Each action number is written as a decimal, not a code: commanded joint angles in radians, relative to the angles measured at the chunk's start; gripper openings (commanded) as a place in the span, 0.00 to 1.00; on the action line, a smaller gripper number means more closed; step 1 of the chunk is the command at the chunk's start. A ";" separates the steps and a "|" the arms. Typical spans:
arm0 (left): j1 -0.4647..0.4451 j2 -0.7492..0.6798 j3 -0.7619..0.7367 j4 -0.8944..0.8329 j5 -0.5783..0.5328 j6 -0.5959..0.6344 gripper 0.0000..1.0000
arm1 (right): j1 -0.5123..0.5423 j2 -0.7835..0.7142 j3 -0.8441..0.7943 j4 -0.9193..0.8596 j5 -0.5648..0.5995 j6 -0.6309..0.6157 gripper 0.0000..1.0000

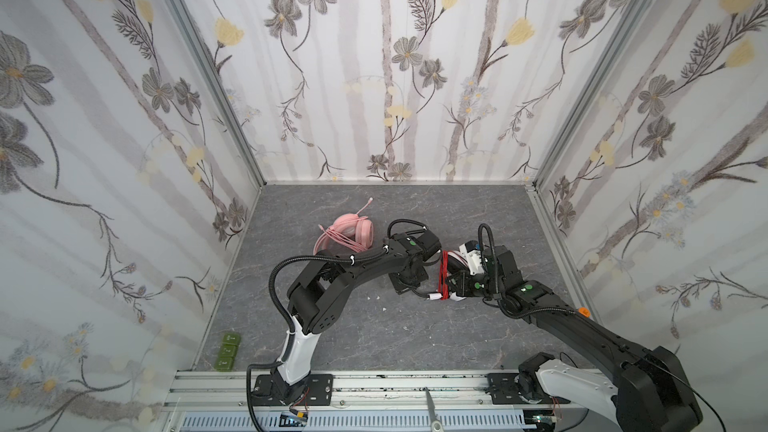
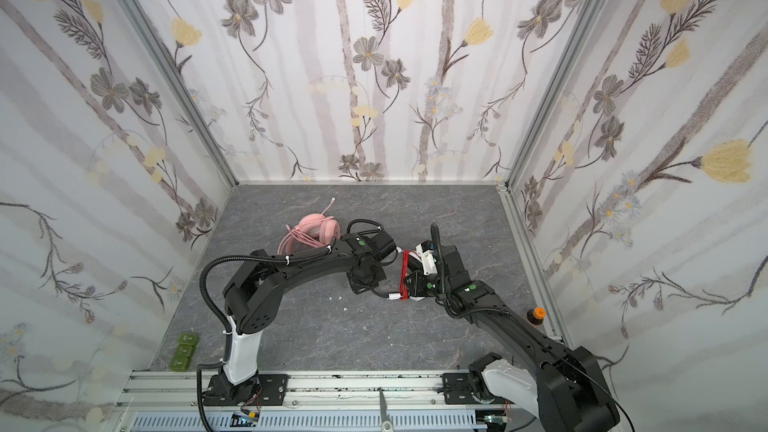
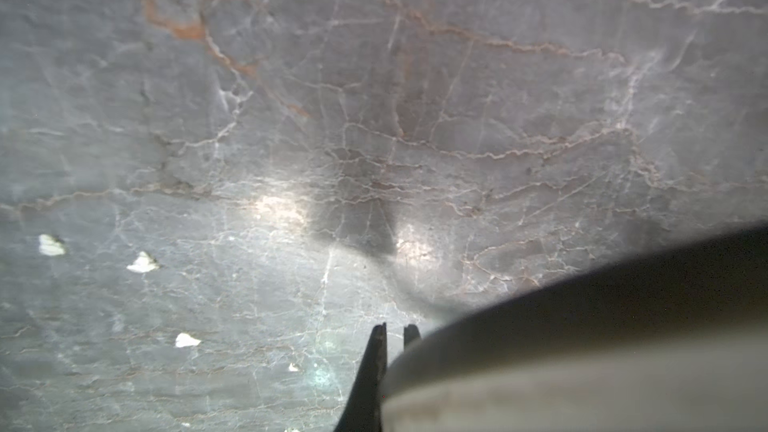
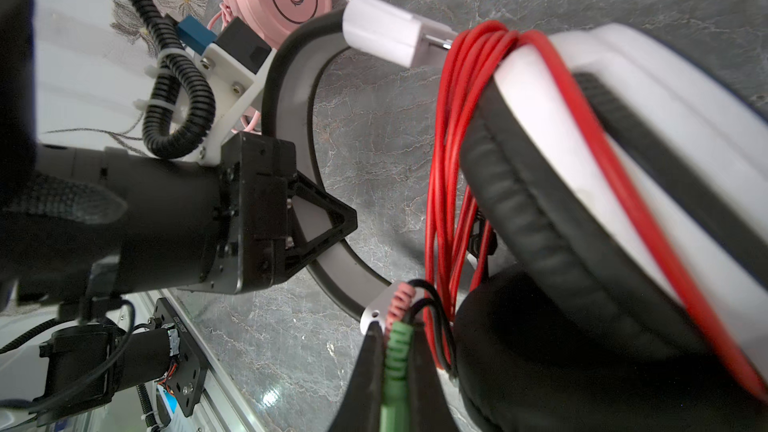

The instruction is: Wrap the headphones

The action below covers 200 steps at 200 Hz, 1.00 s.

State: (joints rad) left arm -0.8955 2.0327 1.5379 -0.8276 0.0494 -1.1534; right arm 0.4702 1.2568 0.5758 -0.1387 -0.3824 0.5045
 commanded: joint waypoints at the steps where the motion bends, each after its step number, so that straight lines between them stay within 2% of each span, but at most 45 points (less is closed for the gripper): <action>1: 0.003 0.012 0.008 -0.032 0.030 0.086 0.01 | -0.001 0.003 0.002 0.040 0.038 -0.025 0.04; 26: 0.014 -0.034 -0.090 0.074 0.047 0.085 0.26 | -0.001 -0.006 -0.001 0.029 0.057 -0.036 0.04; 63: 0.029 -0.054 -0.139 0.106 0.061 0.095 0.44 | -0.002 -0.011 -0.008 0.025 0.076 -0.044 0.04; 104: 0.030 -0.092 -0.115 0.093 0.036 0.120 0.53 | -0.004 0.002 -0.004 0.031 0.070 -0.046 0.05; 130: 0.030 -0.124 -0.051 0.057 0.004 0.160 0.54 | -0.005 0.030 0.009 0.047 0.059 -0.051 0.11; 179: 0.030 -0.178 0.025 0.005 -0.048 0.208 0.52 | -0.010 0.141 0.088 0.070 -0.010 -0.060 0.12; 192: 0.029 -0.185 0.028 0.000 -0.051 0.212 0.52 | -0.011 0.165 0.115 0.070 -0.021 -0.062 0.18; 200: 0.029 -0.191 0.028 -0.003 -0.052 0.215 0.52 | -0.012 0.176 0.131 0.065 -0.028 -0.065 0.28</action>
State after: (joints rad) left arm -0.8661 1.8591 1.5558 -0.7933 0.0349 -0.9657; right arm 0.4595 1.4052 0.6640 -0.1226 -0.3733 0.4587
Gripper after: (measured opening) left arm 0.524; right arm 0.170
